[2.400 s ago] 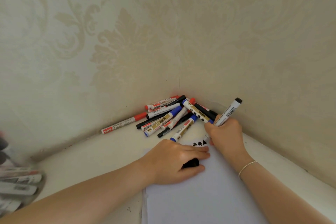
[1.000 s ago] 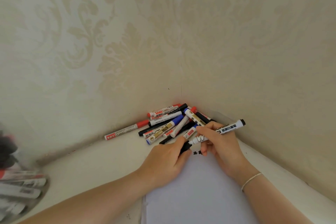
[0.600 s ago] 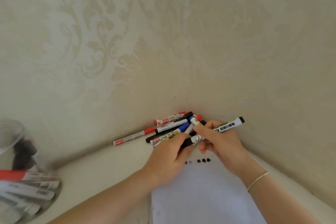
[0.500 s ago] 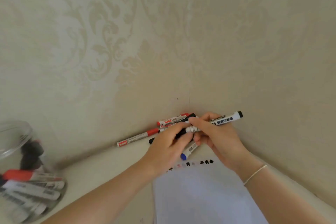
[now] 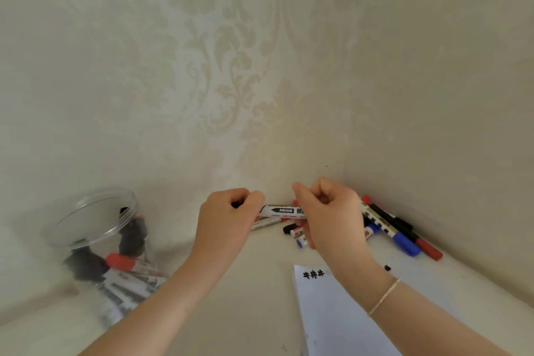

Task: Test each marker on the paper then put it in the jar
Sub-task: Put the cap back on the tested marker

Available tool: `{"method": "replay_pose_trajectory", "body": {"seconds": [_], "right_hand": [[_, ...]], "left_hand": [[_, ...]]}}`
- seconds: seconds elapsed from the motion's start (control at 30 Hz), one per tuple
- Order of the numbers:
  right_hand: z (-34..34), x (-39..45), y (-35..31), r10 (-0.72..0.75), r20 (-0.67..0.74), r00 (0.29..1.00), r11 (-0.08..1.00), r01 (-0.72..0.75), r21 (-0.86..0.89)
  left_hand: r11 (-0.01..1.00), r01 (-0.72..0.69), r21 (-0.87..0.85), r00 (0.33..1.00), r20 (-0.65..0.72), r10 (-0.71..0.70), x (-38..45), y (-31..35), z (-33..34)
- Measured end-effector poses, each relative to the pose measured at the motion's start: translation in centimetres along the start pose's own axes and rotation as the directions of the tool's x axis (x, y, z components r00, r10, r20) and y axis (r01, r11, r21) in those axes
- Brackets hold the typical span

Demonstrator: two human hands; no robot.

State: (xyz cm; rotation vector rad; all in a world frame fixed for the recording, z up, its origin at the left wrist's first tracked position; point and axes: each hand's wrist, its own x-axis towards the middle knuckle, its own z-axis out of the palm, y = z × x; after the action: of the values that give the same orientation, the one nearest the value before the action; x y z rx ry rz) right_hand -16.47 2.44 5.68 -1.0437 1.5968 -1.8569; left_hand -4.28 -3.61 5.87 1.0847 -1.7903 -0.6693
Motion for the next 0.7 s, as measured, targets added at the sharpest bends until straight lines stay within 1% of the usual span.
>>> {"method": "replay_pose_trajectory", "body": {"seconds": [0.07,0.17,0.2,0.27,0.33,0.4,0.47,0.5,0.53,0.57,0.6,0.63,0.67,0.7], "right_hand": [[0.6,-0.2,-0.5,-0.020,-0.011,1.000,1.000,0.020,0.020],[1.6,-0.3,-0.9,-0.023,-0.036,0.999,0.999,0.023,0.025],[1.9,-0.5,-0.9,-0.003,-0.027,1.000,0.999,0.004,0.038],[2.2,-0.7,-1.2,0.090,0.026,0.996,0.984,-0.093,0.153],[2.9,-0.8,-1.6,0.204,0.111,0.973,0.915,-0.230,0.331],[4.2,-0.7,-1.9,0.251,0.202,0.947,0.817,-0.319,0.480],[6.0,-0.9,-2.6,0.255,0.277,0.926,0.748,-0.370,0.551],[7.0,-1.0,-3.1,0.242,0.321,0.916,0.734,-0.389,0.556],[7.8,-1.2,-3.6,0.214,0.376,0.901,0.748,-0.399,0.531],[8.4,-1.2,-4.0,0.178,0.424,0.888,0.793,-0.385,0.472],[9.0,-1.1,-4.3,0.142,0.453,0.880,0.859,-0.336,0.385],[9.4,-0.7,-4.2,0.099,0.453,0.886,0.935,-0.238,0.262],[9.6,-0.1,-3.9,0.045,0.432,0.901,0.992,-0.093,0.091],[9.8,0.6,-3.0,-0.016,0.418,0.908,0.984,0.088,-0.155]], "left_hand": [[1.000,-0.014,0.011,1.000,-0.009,0.014,0.2,0.3,-0.9],[1.000,0.005,0.023,0.999,-0.052,-0.003,0.5,0.2,-1.8],[1.000,0.007,0.029,0.998,-0.056,-0.006,0.5,0.1,-2.0],[0.999,-0.033,0.042,0.998,-0.049,0.035,0.2,0.0,-2.9],[0.993,-0.118,0.032,0.991,-0.063,0.119,0.1,0.6,-4.2],[0.983,-0.181,-0.021,0.978,-0.105,0.178,0.7,2.0,-5.9],[0.975,-0.208,-0.082,0.970,-0.146,0.195,1.4,2.9,-7.7],[0.971,-0.218,-0.102,0.963,-0.185,0.196,1.8,3.1,-8.6],[0.965,-0.240,-0.102,0.947,-0.245,0.209,2.1,3.2,-9.6],[0.958,-0.278,-0.071,0.914,-0.328,0.240,2.3,3.2,-10.5],[0.946,-0.324,-0.016,0.858,-0.426,0.286,2.6,2.9,-11.7],[0.927,-0.372,0.052,0.783,-0.519,0.343,2.9,2.6,-12.9],[0.906,-0.406,0.124,0.702,-0.592,0.396,3.2,2.3,-14.2],[0.885,-0.419,0.204,0.632,-0.635,0.445,3.6,1.9,-15.4]]}}
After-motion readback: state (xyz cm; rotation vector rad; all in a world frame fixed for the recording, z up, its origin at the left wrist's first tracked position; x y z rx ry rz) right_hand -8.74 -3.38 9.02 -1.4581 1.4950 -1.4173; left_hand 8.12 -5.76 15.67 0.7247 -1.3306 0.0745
